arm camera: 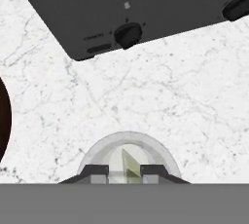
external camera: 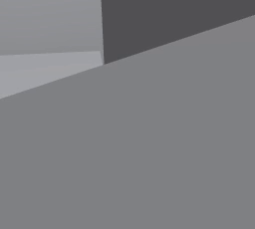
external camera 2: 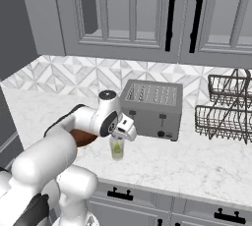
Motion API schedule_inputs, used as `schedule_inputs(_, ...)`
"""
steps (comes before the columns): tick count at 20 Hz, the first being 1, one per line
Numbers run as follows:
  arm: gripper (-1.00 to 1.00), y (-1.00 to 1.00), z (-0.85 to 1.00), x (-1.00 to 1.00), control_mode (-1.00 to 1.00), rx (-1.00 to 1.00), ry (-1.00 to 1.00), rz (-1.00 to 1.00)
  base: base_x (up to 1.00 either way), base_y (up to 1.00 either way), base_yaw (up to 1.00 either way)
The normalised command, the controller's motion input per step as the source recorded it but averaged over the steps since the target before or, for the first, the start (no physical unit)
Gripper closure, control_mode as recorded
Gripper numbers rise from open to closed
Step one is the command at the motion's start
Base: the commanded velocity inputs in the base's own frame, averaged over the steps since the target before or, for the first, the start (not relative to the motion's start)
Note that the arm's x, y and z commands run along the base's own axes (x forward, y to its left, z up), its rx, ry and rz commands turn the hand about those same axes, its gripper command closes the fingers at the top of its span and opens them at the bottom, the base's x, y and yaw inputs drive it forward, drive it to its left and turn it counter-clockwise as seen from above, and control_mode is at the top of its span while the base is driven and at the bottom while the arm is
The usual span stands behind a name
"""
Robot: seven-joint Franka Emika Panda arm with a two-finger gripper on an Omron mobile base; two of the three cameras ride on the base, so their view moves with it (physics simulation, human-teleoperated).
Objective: Grab a lemon wedge from the fridge and one ice cube from the ice bowl, and put them in the glass of lemonade.
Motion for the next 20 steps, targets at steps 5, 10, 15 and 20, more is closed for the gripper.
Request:
schedule_inputs(5, 1.00, 0.00, -0.01, 0.08, -1.00, 0.00, 0.02, 0.00, 0.00, 0.00, 0.00)
schedule_inputs(10, -1.00, 0.00, 0.00, 0.10, -1.00, 0.00, 0.00, 0.00, 0.00, 0.00, 0.00)
schedule_inputs(15, -1.00, -0.06, 0.04, 0.04, -1.00, 0.00, 0.00, 0.00, 0.00, 0.00, 0.00)
schedule_inputs(20, -1.00, -0.11, 0.41, -0.05, -1.00, 0.02, -0.02, 0.00, 0.00, 0.00, 0.00)
